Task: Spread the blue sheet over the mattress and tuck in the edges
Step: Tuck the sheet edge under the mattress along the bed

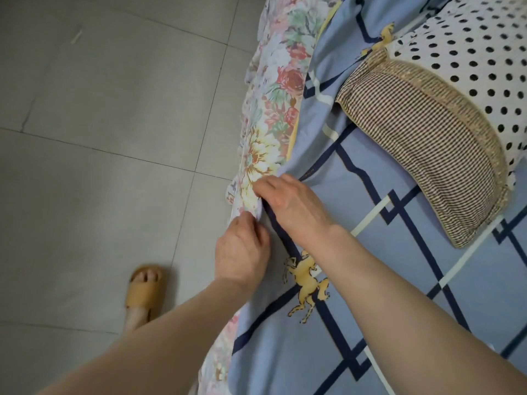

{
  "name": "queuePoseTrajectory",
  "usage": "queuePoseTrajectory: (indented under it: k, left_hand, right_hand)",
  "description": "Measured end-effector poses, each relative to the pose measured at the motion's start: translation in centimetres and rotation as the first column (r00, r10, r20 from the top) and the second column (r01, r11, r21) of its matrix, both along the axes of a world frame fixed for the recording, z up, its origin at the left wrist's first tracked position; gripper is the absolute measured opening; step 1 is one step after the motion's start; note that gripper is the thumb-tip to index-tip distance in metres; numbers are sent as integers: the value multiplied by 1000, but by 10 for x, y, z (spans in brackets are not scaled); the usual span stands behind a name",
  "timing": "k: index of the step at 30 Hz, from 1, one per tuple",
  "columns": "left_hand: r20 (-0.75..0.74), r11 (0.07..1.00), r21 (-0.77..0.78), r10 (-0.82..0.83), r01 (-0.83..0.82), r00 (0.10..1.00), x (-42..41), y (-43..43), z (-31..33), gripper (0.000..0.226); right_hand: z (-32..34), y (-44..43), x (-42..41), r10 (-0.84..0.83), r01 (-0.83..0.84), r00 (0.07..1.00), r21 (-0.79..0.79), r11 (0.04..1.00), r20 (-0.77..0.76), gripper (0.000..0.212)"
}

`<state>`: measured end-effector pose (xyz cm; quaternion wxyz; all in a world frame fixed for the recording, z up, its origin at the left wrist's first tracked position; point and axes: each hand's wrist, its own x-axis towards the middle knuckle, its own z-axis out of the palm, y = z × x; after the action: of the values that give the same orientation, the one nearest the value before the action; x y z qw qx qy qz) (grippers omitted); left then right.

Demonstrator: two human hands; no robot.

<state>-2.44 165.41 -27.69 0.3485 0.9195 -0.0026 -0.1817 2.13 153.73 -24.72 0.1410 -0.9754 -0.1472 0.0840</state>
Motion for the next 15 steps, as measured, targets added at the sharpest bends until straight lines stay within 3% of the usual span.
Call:
queuePoseTrajectory:
  k: [3, 6, 8, 10, 12, 15]
  left_hand:
    - [59, 991, 18, -130, 130, 990, 14, 30, -11, 17]
    - [-109, 953, 149, -249, 264, 962, 5, 51, -31, 18]
    - [-192, 921, 152, -328, 359, 925, 10, 52, -39, 20]
    - [-145, 883, 167, -419, 439, 896, 33, 54, -39, 20]
    - [28, 797, 264, -569, 543, 822, 60, 51, -35, 34]
    - [163, 681, 376, -716, 628, 679, 136, 24, -16, 48]
  right_hand:
    - [-16, 17, 8, -51, 51, 997, 9, 999, 50, 26]
    - [-36, 37, 0, 8, -7, 1000, -20, 1000, 24, 30]
    - [-37, 41, 1, 17, -13, 999, -107, 994, 38, 32]
    - [-34, 47, 12, -89, 88, 996, -70, 994, -12, 28]
    - [-23, 53, 21, -279, 279, 960, 7, 960, -6, 32]
    - [-4, 37, 49, -579, 576, 806, 61, 815, 120, 44]
